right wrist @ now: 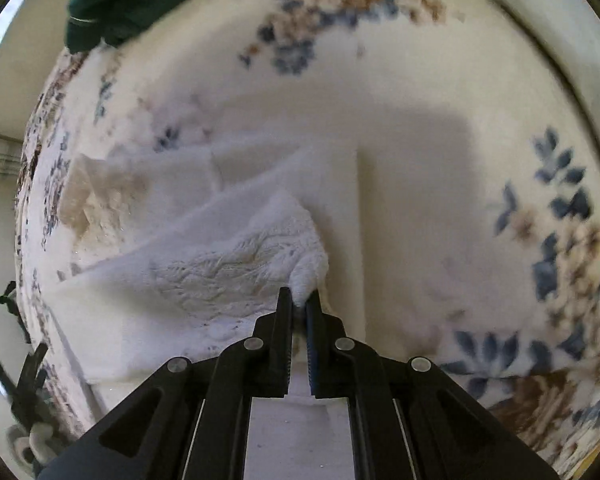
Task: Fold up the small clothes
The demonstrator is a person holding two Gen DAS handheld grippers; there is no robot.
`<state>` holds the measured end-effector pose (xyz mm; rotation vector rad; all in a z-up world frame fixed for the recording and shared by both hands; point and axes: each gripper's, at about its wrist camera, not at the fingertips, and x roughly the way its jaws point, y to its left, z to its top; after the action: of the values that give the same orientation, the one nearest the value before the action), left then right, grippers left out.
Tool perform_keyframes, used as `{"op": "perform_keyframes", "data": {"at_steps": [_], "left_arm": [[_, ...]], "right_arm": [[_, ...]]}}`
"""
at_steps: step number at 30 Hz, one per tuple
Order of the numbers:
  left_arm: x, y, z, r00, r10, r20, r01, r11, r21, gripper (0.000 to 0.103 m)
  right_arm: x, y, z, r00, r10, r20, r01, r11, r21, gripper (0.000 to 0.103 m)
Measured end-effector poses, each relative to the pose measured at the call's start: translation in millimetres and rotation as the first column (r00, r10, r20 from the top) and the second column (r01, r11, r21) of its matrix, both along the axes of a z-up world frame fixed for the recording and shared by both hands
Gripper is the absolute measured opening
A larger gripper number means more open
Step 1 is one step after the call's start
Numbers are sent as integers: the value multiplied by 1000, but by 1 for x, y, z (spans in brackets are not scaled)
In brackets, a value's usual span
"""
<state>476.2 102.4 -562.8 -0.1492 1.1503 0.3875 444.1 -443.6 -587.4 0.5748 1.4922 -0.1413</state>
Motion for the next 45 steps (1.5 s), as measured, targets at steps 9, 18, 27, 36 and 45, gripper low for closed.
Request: {"op": "perform_keyframes", "data": {"at_steps": [9, 18, 27, 36, 45], "left_arm": [[-18, -16, 28, 989, -146, 27, 147, 988, -38, 99], [-128, -85, 71, 935, -352, 34, 353, 934, -59, 103], [-221, -164, 28, 955, -270, -124, 255, 959, -127, 103], [-284, -256, 2, 968, -81, -236, 68, 996, -62, 103], [-291, -292, 10, 963, -99, -249, 86, 994, -61, 103]], "right_arm": [[-46, -14, 51, 993, -111, 52, 110, 994, 15, 51], [-162, -48, 140, 993, -119, 16, 119, 993, 6, 51], [-115, -126, 93, 999, -27, 27, 23, 988, 152, 51], [35, -119, -31, 996, 45, 81, -73, 916, 393, 51], [66, -111, -32, 983, 92, 160, -132, 955, 266, 8]]}}
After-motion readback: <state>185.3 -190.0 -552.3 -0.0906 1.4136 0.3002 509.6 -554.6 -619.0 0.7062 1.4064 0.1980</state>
